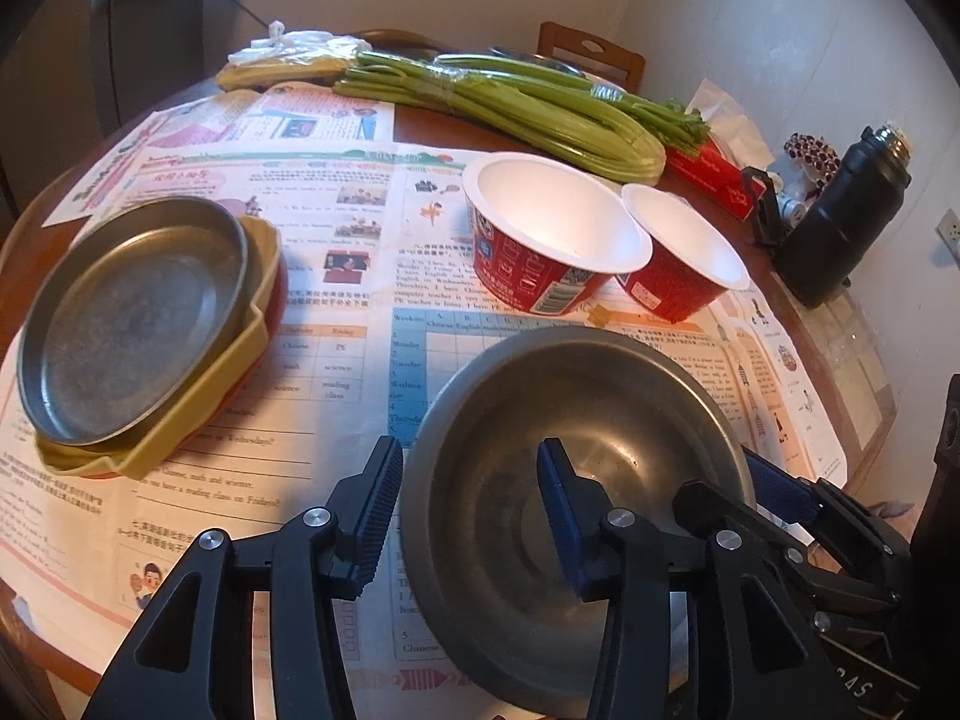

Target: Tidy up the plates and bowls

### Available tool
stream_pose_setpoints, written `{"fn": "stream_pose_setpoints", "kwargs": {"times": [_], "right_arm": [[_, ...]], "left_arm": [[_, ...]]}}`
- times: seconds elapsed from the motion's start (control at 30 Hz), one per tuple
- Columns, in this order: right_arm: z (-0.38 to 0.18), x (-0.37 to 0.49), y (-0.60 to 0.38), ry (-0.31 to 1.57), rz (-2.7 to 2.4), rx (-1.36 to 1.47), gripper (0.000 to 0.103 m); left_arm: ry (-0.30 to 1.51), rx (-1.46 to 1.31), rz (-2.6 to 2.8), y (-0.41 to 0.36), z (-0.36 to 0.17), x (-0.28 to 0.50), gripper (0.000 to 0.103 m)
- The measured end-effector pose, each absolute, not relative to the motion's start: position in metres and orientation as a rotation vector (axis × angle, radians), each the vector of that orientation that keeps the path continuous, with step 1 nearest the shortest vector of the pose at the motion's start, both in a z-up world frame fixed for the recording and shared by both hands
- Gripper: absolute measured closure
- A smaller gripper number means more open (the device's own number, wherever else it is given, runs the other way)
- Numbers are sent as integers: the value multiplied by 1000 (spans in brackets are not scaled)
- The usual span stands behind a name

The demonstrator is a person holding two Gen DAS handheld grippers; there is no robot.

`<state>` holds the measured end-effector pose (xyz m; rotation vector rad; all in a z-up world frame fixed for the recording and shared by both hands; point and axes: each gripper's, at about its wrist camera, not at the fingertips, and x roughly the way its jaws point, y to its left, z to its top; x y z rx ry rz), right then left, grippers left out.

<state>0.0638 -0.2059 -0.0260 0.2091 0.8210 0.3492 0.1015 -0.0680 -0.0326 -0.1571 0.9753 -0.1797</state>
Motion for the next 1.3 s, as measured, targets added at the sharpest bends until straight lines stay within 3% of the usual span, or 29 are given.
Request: {"fn": "stream_pose_setpoints", "kwargs": {"times": [0.7,1.3], "right_arm": [[5,53,-227,736,352,250,51],[5,144,-209,832,358,332,51]], "left_arm": [[880,-158,-174,-60,12,95,49],[900,-123,-244,-74,22,209,49]]}}
